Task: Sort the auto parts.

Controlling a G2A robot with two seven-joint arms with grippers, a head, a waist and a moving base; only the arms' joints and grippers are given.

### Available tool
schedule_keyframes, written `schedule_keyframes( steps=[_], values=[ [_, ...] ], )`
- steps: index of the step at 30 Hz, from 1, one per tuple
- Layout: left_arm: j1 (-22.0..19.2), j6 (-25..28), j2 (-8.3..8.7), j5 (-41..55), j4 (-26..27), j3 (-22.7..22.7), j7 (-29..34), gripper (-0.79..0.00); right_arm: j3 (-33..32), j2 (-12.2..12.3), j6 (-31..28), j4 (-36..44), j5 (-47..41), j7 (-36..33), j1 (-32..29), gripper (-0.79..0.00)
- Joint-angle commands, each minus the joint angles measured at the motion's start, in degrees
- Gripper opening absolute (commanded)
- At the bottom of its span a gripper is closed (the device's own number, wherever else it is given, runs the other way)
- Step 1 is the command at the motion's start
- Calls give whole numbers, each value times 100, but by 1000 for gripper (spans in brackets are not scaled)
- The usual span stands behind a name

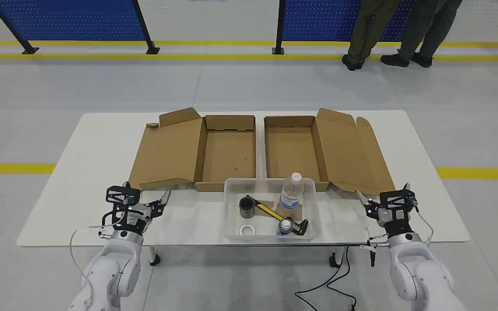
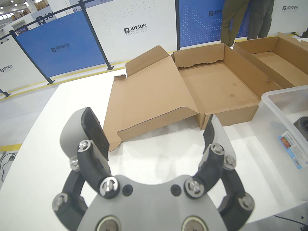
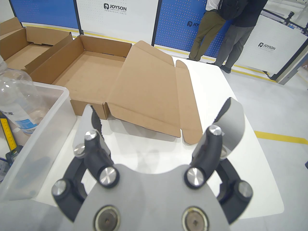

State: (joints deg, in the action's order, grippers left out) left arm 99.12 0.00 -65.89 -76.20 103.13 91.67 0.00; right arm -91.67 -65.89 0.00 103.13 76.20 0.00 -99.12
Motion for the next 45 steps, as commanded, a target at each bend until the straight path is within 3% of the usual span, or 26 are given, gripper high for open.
schedule_keyframes(
  steps=[1,18,28,38,45],
  values=[
    [0,0,0,0,0,0,0,0,0,0,0,0,0,0,0,-1],
    [-17,-2,-3,14,5,4,1,0,0,0,0,0,0,0,0,0],
    [-277,414,-51,672,514,-190,386,0,0,0,0,0,0,0,0,0],
    [-789,940,-92,1338,1035,-740,1412,0,0,0,0,0,0,0,0,0],
    [-1599,844,-127,1616,1074,-1304,3173,0,0,0,0,0,0,0,0,0]
  ],
)
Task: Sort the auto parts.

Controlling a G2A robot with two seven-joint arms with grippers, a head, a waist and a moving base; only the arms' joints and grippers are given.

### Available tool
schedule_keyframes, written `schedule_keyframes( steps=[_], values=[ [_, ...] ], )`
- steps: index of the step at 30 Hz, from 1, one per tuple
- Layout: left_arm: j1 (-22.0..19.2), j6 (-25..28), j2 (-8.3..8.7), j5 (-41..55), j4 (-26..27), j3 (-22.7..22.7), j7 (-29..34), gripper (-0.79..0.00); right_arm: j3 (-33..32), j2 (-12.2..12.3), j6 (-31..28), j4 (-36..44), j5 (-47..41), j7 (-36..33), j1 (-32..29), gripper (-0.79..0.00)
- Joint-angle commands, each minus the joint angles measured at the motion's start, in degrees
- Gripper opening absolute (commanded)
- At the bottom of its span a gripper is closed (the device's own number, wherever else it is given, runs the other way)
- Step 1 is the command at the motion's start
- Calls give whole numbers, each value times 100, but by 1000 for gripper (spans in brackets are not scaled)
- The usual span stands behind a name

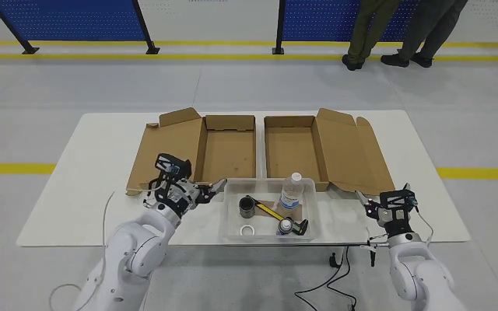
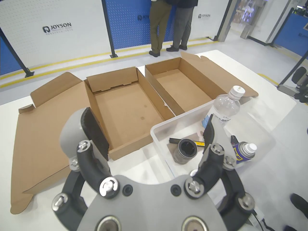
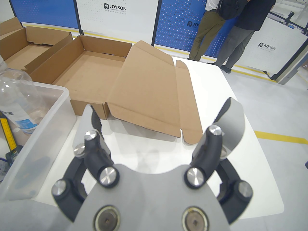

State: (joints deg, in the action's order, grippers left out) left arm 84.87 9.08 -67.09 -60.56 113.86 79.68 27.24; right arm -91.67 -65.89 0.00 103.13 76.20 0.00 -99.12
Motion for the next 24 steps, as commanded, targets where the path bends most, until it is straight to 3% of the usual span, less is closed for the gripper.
schedule_keyframes(
  steps=[1,9,18,20,21,22,24],
  values=[
    [-319,-101,-14,77,-5,-199,735,0,0,0,0,0,0,0,0,0],
    [-1395,-636,-120,191,-298,-1062,2522,0,0,0,0,0,0,0,0,0],
    [-2311,-718,-280,-142,-1126,-1997,3028,0,0,0,0,0,0,0,0,0],
    [-2458,-704,-316,-156,-1310,-2141,3070,-114,0,0,0,0,0,0,0,0],
    [-2524,-715,-334,-118,-1384,-2199,3116,-129,0,0,0,0,0,0,0,0],
    [-2594,-709,-350,-122,-1460,-2255,3159,-271,0,0,0,0,0,0,0,0],
    [-2706,-668,-378,-144,-1617,-2371,3236,-397,0,0,0,0,0,0,0,0]
  ],
)
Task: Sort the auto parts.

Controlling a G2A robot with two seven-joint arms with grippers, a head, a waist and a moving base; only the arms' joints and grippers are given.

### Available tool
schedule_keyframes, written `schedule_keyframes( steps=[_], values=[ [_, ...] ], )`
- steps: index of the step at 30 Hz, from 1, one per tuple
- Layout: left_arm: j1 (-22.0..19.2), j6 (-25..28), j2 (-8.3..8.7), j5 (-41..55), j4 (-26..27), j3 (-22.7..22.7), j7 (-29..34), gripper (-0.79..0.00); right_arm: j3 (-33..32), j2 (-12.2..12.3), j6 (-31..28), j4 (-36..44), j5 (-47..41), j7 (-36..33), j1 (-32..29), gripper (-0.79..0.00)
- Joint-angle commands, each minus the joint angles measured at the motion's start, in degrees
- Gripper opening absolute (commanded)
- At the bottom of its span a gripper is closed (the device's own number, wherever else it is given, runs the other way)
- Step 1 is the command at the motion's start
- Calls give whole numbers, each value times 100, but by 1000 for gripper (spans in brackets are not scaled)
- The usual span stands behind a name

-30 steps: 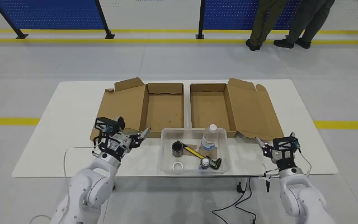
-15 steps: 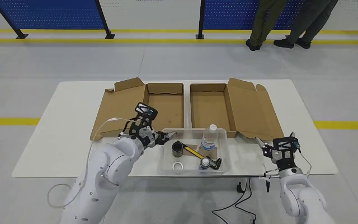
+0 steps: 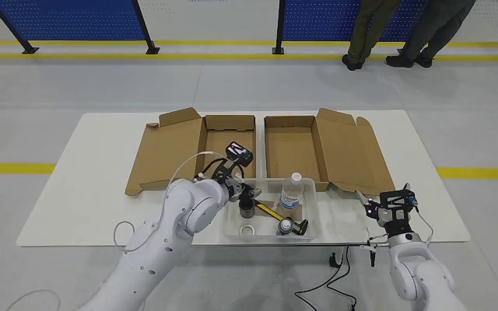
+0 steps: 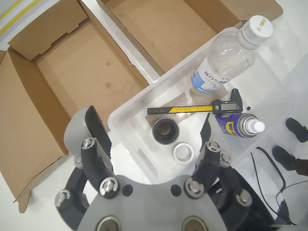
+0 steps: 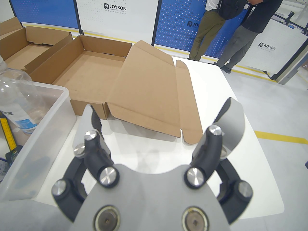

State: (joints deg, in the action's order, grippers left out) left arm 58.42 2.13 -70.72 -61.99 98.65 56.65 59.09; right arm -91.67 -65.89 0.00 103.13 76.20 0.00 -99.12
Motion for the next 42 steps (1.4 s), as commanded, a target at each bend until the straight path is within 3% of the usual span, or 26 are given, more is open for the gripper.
schedule_keyframes(
  steps=[1,2,5,6,10,12,13,15,23,42],
  values=[
    [-111,49,-29,38,-164,-108,104,-382,0,0,0,0,0,0,0,0],
    [-165,75,-38,42,-232,-144,191,-394,0,0,0,0,0,0,0,0],
    [-289,215,-57,43,-408,-223,369,-256,0,0,0,0,0,0,0,0],
    [-325,278,-60,42,-448,-240,422,-252,0,0,0,0,0,0,0,0],
    [-405,465,-64,144,-576,-249,635,-357,0,0,0,0,0,0,0,0],
    [-437,545,-64,170,-620,-254,736,-286,0,0,0,0,0,0,0,0],
    [-441,584,-64,187,-661,-262,787,-320,0,0,0,0,0,0,0,0],
    [-451,626,-65,199,-713,-272,812,-283,0,0,0,0,0,0,0,0],
    [-485,662,-94,131,-908,-399,781,-394,0,0,0,0,0,0,0,0],
    [-675,633,-195,-39,-1385,-670,728,-468,0,0,0,0,0,0,0,0]
  ],
)
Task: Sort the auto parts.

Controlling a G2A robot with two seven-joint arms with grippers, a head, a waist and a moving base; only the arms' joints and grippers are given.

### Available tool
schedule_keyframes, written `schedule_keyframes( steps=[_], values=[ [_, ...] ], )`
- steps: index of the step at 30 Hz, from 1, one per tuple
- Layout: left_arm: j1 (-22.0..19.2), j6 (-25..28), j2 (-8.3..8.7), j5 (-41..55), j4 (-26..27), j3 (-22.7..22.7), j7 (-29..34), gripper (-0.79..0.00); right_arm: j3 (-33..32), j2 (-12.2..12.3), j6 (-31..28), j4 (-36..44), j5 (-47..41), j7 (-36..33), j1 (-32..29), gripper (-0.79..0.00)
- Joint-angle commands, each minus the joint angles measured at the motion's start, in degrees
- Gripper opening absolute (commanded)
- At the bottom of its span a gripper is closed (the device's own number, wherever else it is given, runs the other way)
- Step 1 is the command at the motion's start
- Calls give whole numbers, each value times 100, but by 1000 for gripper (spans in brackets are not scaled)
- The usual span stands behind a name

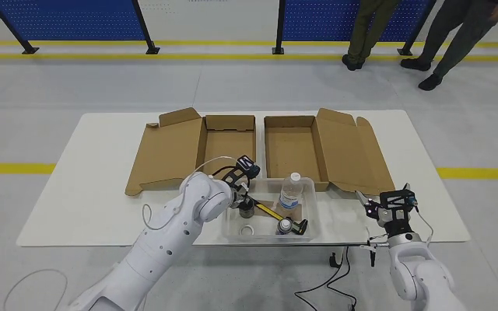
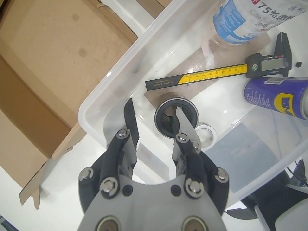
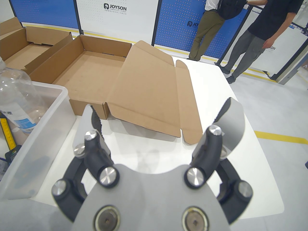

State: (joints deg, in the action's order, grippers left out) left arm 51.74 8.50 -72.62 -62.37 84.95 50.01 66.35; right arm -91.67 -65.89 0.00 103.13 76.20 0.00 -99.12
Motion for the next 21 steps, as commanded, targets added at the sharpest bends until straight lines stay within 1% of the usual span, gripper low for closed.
schedule_keyframes(
  steps=[1,10,12,13,14,16,21],
  values=[
    [-9,12,-9,14,-24,-18,18,-477,0,0,0,0,0,0,0,0],
    [-18,20,-38,-34,-48,-85,70,-493,0,0,0,0,0,0,0,0],
    [-15,24,-43,-35,-59,-92,83,-517,0,0,0,0,0,0,0,0],
    [-15,20,-46,-35,-66,-96,87,-566,0,0,0,0,0,0,0,0],
    [-17,18,-49,-45,-76,-101,89,-579,0,0,0,0,0,0,0,0],
    [-21,9,-56,-52,-94,-109,94,-579,0,0,0,0,0,0,0,0],
    [-15,12,-70,-51,-95,-131,137,-646,0,0,0,0,0,0,0,0]
  ],
)
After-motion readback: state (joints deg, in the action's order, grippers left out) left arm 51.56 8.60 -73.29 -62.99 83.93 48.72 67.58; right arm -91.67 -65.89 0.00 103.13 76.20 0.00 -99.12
